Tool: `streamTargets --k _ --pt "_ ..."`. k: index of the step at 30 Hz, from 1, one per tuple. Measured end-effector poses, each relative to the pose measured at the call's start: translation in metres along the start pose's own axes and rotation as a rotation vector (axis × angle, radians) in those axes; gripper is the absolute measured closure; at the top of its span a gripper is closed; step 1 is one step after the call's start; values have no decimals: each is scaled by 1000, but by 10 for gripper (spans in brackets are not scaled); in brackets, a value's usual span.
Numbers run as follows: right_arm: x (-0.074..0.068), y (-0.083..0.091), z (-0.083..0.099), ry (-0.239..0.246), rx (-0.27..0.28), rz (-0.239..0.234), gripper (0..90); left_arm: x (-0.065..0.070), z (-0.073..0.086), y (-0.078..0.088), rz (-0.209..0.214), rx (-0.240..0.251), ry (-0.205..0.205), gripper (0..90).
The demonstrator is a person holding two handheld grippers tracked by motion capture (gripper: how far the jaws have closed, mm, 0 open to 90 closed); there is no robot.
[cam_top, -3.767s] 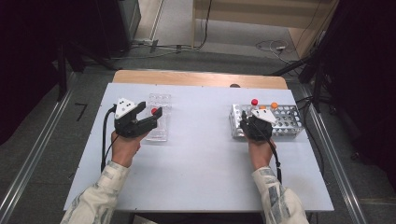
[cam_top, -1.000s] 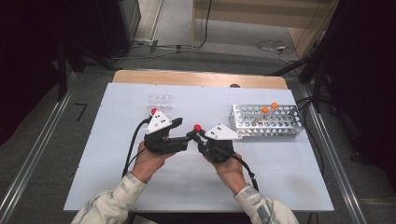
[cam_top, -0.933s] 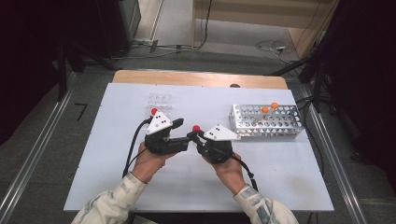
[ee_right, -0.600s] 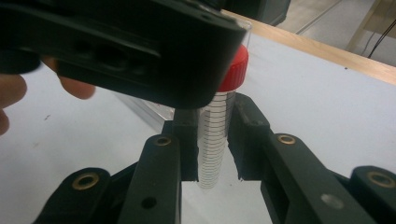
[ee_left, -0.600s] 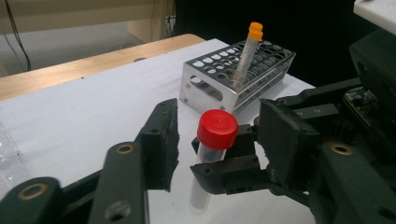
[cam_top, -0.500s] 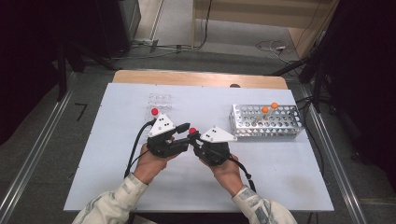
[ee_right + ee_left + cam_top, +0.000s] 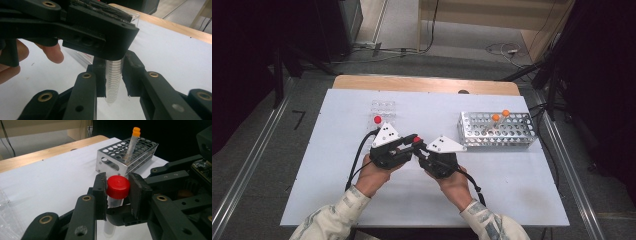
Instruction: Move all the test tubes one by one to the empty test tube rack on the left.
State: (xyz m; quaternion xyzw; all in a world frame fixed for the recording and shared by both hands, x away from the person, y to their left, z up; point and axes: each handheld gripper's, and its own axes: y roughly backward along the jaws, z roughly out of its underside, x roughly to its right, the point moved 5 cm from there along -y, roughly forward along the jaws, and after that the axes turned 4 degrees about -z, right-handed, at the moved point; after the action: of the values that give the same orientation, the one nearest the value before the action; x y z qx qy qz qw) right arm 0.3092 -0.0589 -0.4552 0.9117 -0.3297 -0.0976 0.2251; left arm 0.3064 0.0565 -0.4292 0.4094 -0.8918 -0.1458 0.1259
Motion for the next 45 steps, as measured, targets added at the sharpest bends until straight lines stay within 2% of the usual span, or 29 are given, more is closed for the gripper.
streamTargets --k 2,8,10,13,17,25,30,38,42,45 --pt "0 0 0 -1 2 -6 655 -1 0 0 -1 2 4 698" --pt "4 -4 2 -23 -29 -19 323 -7 -3 5 -19 13 16 699" --pt "6 -5 4 -28 -43 -11 261 -11 -5 7 -26 18 20 698" --pt "10 -5 5 -33 -47 -4 225 -18 -9 13 -40 38 42 698" --pt "16 -4 7 -43 -51 10 215 -33 -20 29 -67 70 76 698" --pt "22 -2 7 -53 -49 22 215 -66 -31 57 -160 114 128 699" --pt "22 -2 7 -54 -51 26 216 -77 -34 67 -200 128 128 698" --pt "25 -1 8 -55 -53 31 218 -93 -31 70 -269 130 128 698" --pt "26 -1 8 -60 -51 30 218 -98 -28 68 -285 127 134 698" --pt "26 -1 8 -63 -52 30 219 -100 -25 65 -303 124 123 698"
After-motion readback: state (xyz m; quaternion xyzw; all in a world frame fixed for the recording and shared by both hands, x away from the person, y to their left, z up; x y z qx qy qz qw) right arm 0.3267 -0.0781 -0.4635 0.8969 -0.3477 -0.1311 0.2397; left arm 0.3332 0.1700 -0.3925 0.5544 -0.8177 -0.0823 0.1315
